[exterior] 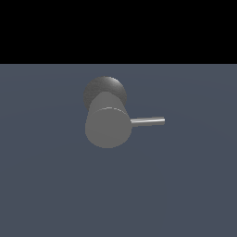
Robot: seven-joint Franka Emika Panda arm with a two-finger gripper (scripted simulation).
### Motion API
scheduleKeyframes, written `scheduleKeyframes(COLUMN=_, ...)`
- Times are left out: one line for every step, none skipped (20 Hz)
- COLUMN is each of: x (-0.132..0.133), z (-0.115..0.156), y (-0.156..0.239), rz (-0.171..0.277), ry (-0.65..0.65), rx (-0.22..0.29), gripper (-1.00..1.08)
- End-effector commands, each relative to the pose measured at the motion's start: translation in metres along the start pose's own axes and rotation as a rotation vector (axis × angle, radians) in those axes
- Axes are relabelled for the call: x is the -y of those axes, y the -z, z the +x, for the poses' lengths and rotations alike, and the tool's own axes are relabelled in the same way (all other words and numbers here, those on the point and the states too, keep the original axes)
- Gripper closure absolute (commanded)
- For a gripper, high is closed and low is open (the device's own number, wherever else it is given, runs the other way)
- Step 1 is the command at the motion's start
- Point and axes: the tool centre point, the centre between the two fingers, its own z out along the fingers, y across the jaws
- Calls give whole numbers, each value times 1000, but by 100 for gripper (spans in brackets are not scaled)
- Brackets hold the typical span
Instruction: Turn on the faucet by rotating a designated handle.
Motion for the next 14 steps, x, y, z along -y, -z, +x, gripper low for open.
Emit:
scheduleKeyframes(x=-1, z=1, y=2, rz=11, ry=1, rx=-5, gripper=108)
scheduleKeyframes(x=-3, z=0, y=2, rz=13, ry=2, rx=-4, gripper=108)
scheduleKeyframes(x=-5, z=0, y=2, rz=13, ry=3, rx=-1, gripper=108)
scheduleKeyframes(x=-7, z=-1, y=2, rz=12, ry=5, rx=2, gripper=108)
scheduleKeyframes(x=-10, z=-2, y=2, rz=10, ry=7, rx=7, gripper=108)
scheduleKeyframes(x=-12, z=-3, y=2, rz=7, ry=8, rx=11, gripper=108)
scheduleKeyframes(x=-14, z=-4, y=2, rz=5, ry=9, rx=15, gripper=108)
scheduleKeyframes(x=-15, z=-5, y=2, rz=4, ry=10, rx=18, gripper=108)
scheduleKeyframes(x=-15, z=-5, y=2, rz=3, ry=10, rx=19, gripper=108)
scheduleKeyframes(x=-15, z=-5, y=2, rz=2, ry=10, rx=19, gripper=108)
scheduleKeyframes(x=-15, z=-5, y=2, rz=3, ry=10, rx=18, gripper=108)
scheduleKeyframes(x=-14, z=-4, y=2, rz=4, ry=10, rx=16, gripper=108)
scheduleKeyframes(x=-14, z=-4, y=3, rz=6, ry=9, rx=14, gripper=108)
scheduleKeyframes(x=-14, z=-4, y=3, rz=10, ry=9, rx=12, gripper=108)
